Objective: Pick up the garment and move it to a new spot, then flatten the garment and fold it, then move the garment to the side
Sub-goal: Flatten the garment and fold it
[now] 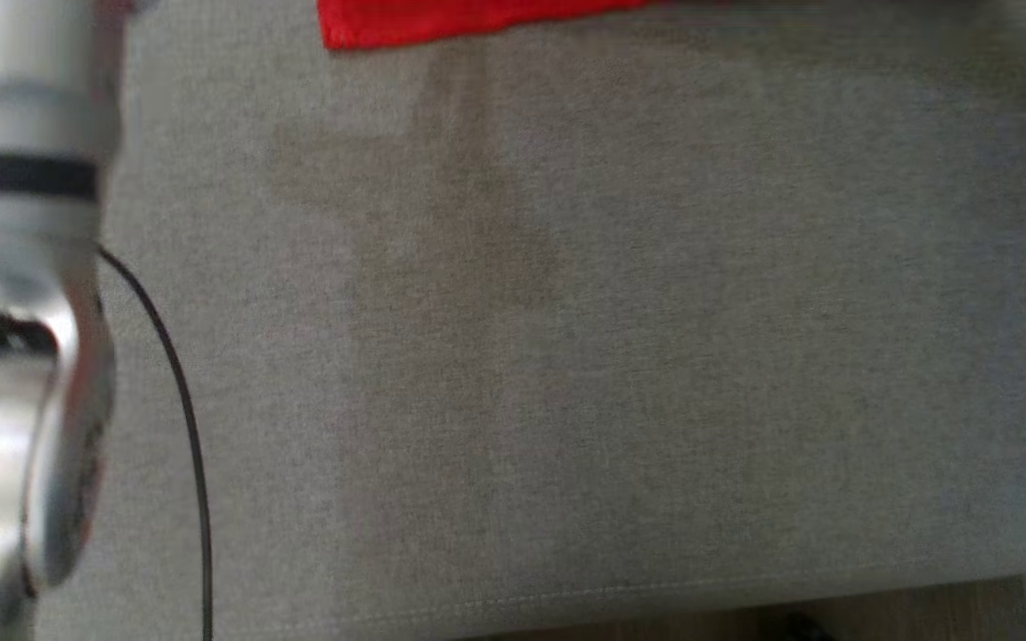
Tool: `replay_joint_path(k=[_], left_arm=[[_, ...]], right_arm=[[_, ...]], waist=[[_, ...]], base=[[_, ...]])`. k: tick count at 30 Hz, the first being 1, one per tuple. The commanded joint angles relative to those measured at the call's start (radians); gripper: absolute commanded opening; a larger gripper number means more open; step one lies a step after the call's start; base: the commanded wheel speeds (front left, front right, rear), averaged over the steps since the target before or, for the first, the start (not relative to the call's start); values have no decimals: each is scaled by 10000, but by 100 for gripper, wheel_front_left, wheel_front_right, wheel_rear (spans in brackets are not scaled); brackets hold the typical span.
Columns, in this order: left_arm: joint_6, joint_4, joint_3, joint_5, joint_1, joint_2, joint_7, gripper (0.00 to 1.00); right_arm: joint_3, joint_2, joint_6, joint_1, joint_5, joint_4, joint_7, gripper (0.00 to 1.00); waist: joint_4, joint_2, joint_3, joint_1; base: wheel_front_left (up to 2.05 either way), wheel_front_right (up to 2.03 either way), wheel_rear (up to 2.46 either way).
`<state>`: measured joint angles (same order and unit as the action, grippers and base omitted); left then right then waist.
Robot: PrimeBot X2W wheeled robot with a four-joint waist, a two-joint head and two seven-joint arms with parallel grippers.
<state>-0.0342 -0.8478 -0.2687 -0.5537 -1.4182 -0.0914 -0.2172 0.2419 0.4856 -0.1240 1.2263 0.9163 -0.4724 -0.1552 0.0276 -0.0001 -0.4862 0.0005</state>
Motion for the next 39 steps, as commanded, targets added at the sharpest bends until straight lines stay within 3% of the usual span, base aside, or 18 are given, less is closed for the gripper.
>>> replay_joint_path(k=[1,12,18,24,29,31,34,39], left_arm=[[31,184,277,125,-894,-355,298,0],[-49,-1693,331,272,-4214,-197,1562,0],[-282,-2816,258,220,-4729,-238,1585,0],[-716,-3855,-185,373,-3677,-445,1508,0],[-948,-4086,-532,125,-1901,-475,1344,0],[-958,-3543,-1135,-319,-502,-431,732,0],[-960,-2961,-1590,-777,520,-610,202,0],[-962,-1161,-2777,-2125,3006,-1440,-1435,0]], right_arm=[[92,245,-67,673,57,116,226,0],[1558,611,-67,4879,584,-1580,1388,0],[2870,818,-67,5527,852,-2230,1064,0],[4247,1182,-67,4193,1734,-1871,861,0],[5363,2013,-67,2132,2621,-859,717,0],[6028,2529,-67,761,3052,-261,504,0],[6412,2818,-67,-114,3410,105,216,0],[7308,3529,-67,-2036,4115,835,-877,0]], waist=[[-180,1,-289,-5],[-315,1,-421,-5],[-363,1,-381,-5],[-369,1,-49,-5],[-451,1,824,-5],[-411,1,1515,-5],[-375,1,1993,-5],[-279,1,3049,-5]], base=[[0,0,0],[0,0,0],[0,0,0],[0,0,0],[0,0,0],[0,0,0],[0,0,0],[0,0,0]])
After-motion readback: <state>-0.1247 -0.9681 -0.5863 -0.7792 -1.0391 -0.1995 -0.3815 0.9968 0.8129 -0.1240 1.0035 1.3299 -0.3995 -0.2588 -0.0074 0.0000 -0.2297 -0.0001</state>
